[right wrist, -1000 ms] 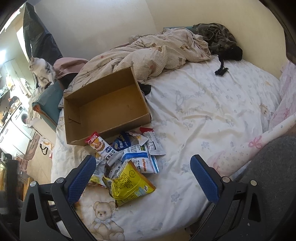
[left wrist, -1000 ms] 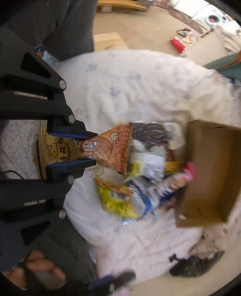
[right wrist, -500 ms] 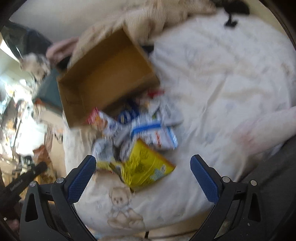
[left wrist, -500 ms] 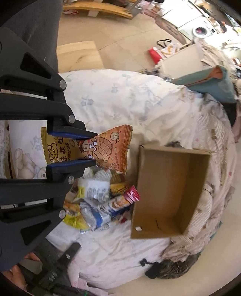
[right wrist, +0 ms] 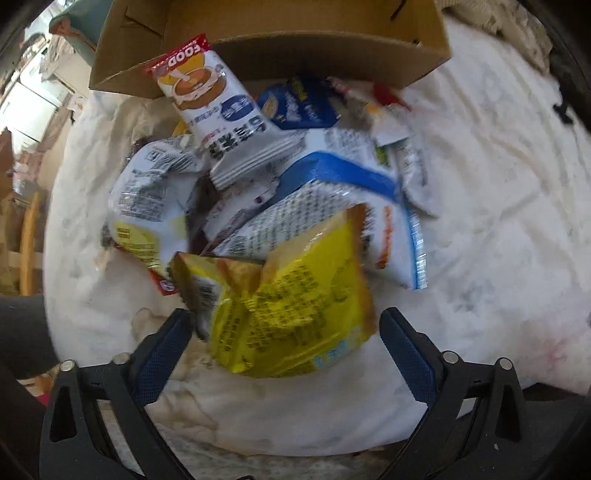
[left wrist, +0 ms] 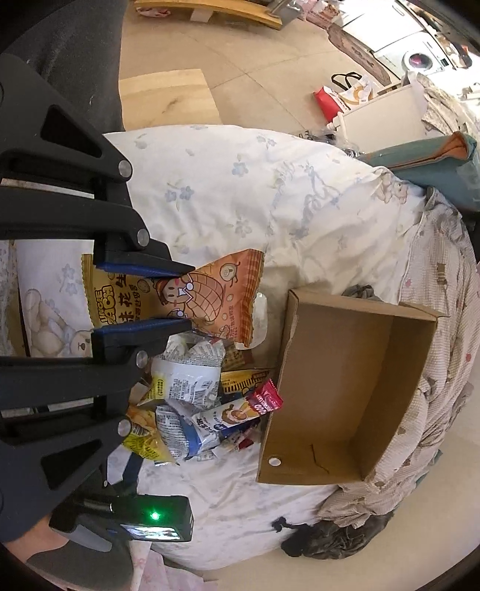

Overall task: Organize snacks
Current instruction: 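Carry the orange bag with the left gripper while the right gripper carries the yellow bag into the box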

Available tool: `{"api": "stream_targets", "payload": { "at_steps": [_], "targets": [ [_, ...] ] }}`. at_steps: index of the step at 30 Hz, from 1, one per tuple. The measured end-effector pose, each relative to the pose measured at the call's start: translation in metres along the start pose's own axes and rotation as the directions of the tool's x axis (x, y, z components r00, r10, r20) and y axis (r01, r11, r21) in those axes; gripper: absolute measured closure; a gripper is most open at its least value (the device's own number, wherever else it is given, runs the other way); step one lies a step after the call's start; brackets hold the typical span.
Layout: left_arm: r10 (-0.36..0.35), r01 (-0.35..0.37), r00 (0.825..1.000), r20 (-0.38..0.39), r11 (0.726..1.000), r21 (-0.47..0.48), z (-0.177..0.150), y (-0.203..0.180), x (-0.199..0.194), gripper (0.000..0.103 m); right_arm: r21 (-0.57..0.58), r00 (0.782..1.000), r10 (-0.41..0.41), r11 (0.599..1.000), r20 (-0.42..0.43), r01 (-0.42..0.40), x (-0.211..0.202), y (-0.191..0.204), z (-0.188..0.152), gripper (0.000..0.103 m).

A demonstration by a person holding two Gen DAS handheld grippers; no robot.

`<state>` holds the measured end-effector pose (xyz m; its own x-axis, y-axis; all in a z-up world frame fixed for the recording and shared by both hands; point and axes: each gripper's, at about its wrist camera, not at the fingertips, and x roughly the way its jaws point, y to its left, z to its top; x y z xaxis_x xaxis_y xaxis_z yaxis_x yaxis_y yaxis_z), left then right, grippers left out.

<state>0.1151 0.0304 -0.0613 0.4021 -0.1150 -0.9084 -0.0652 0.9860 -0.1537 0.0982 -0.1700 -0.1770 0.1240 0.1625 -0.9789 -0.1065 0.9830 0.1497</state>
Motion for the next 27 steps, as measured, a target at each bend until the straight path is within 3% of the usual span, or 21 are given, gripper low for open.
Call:
{"api": "stream_targets", "payload": {
  "at_steps": [4, 6, 9, 12, 14, 16, 17, 20, 23, 27],
  "targets": [
    [0.001, -0.001, 1.0, -0.001, 1.0, 0.018, -0.002, -0.004, 0.0, 0.086, 0.007, 1.0, 0.011, 1.0, 0.021, -0.012, -0.012, -0.002, -0.002, 0.036],
    [0.012, -0.012, 1.0, 0.003, 1.0, 0.019, -0.003, -0.003, 0.0, 0.086, 0.037, 0.998, 0.057, 0.998, 0.025, -0.058, -0.023, -0.006, -0.009, 0.043],
    [0.016, -0.016, 1.0, 0.001, 1.0, 0.005, -0.003, 0.001, 0.001, 0.086, 0.104, 0.989, 0.137, 0.984, 0.058, -0.142, -0.036, -0.022, -0.019, 0.045],
    [0.017, -0.017, 1.0, 0.005, 1.0, -0.004, -0.003, 0.001, 0.001, 0.086, 0.118, 0.967, 0.192, 0.97, 0.164, -0.213, -0.07, -0.036, -0.015, 0.047],
    [0.02, -0.02, 1.0, 0.018, 1.0, -0.002, -0.004, 0.0, -0.001, 0.086, 0.118, 0.941, 0.236, 0.955, 0.244, -0.27, -0.094, -0.044, -0.012, 0.047],
    [0.018, -0.018, 0.999, 0.036, 1.0, 0.004, -0.003, -0.002, -0.005, 0.086, 0.113, 0.889, 0.309, 0.924, 0.338, -0.364, -0.12, -0.054, -0.006, 0.047],
    [0.017, -0.018, 0.999, 0.042, 1.0, 0.01, -0.001, -0.003, -0.007, 0.086, 0.108, 0.877, 0.316, 0.92, 0.362, -0.376, -0.13, -0.059, -0.001, 0.047],
    [-0.016, 0.013, 0.997, 0.073, 0.999, 0.041, 0.022, -0.01, -0.026, 0.086, 0.106, 0.871, 0.303, 0.923, 0.387, -0.369, -0.146, -0.068, 0.01, 0.047],
    [0.001, -0.011, 0.99, 0.14, 0.997, 0.07, 0.043, -0.016, -0.045, 0.086, 0.095, 0.865, 0.289, 0.93, 0.41, -0.355, -0.154, -0.064, 0.017, 0.047],
    [0.019, -0.036, 0.985, 0.173, 0.995, 0.097, 0.061, -0.024, -0.051, 0.086, 0.099, 0.852, 0.298, 0.923, 0.43, -0.372, -0.158, -0.076, 0.015, 0.047]
  ]
}}
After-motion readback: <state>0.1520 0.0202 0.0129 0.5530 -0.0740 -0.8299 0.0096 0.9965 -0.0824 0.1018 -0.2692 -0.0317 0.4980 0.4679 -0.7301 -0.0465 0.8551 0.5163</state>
